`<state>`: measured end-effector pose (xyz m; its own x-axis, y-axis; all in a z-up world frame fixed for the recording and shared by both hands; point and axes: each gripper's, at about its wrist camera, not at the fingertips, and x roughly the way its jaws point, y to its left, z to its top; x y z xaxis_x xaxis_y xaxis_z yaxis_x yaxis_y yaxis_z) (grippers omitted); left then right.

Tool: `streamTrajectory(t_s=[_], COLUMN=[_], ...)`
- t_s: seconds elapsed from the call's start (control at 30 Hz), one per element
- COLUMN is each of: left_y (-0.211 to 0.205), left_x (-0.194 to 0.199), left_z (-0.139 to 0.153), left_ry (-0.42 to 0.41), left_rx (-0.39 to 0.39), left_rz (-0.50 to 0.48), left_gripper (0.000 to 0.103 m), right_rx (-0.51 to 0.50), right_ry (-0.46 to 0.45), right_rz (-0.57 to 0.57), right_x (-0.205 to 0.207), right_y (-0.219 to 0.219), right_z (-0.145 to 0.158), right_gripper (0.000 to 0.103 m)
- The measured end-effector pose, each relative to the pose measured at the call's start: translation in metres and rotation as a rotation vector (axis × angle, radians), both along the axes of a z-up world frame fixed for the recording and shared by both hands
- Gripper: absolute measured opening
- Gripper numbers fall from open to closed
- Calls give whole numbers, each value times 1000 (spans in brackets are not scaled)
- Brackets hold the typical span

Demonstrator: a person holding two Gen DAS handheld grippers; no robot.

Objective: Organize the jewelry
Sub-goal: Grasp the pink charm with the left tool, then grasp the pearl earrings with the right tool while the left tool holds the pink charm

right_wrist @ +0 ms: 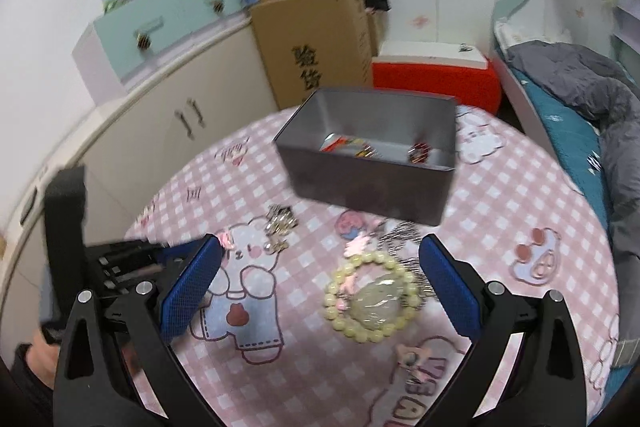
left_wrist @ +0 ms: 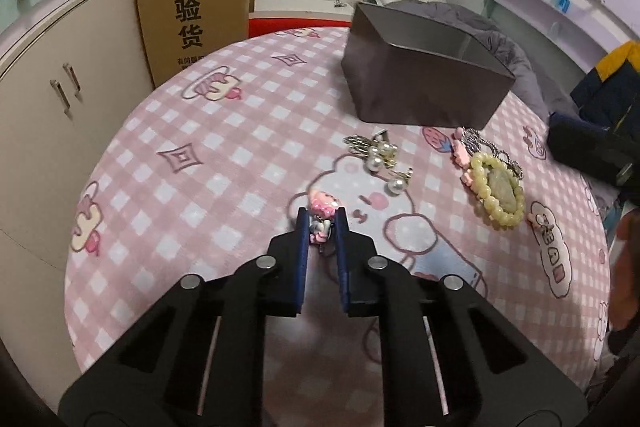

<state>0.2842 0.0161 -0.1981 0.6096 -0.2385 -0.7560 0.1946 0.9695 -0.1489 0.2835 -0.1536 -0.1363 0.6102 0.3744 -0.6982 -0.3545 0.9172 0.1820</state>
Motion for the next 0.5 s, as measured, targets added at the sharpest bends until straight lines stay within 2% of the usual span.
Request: streamTrajectory(t_s=[0.13, 0.2, 0.37, 0.43, 0.47, 0.5], left_y=[15, 17, 22, 22, 23, 23], left_x=[-3, -4, -9, -9, -9, -10], left_z=[4, 6, 13, 15, 16, 17], left_ry=[-6, -10, -24, -28, -30, -32], left_rx=[-17, -17, -21, -26, -28, -31], left_rz=[17, 19, 17, 19, 20, 22], left_gripper=[13, 12, 12, 12, 12, 12], right_rx=[-37, -64, -111, -138, -147, -146], right_ry=[27, 43, 74, 41, 34, 31], right_rz=[91, 117, 150, 146, 152, 160], right_x=[6, 11, 24, 24, 22, 21], right_y=[26, 38, 57, 59, 60, 60], right_z=[-17, -28, -50, -53, -54, -53], right_gripper=[95, 89, 58, 45, 43, 30])
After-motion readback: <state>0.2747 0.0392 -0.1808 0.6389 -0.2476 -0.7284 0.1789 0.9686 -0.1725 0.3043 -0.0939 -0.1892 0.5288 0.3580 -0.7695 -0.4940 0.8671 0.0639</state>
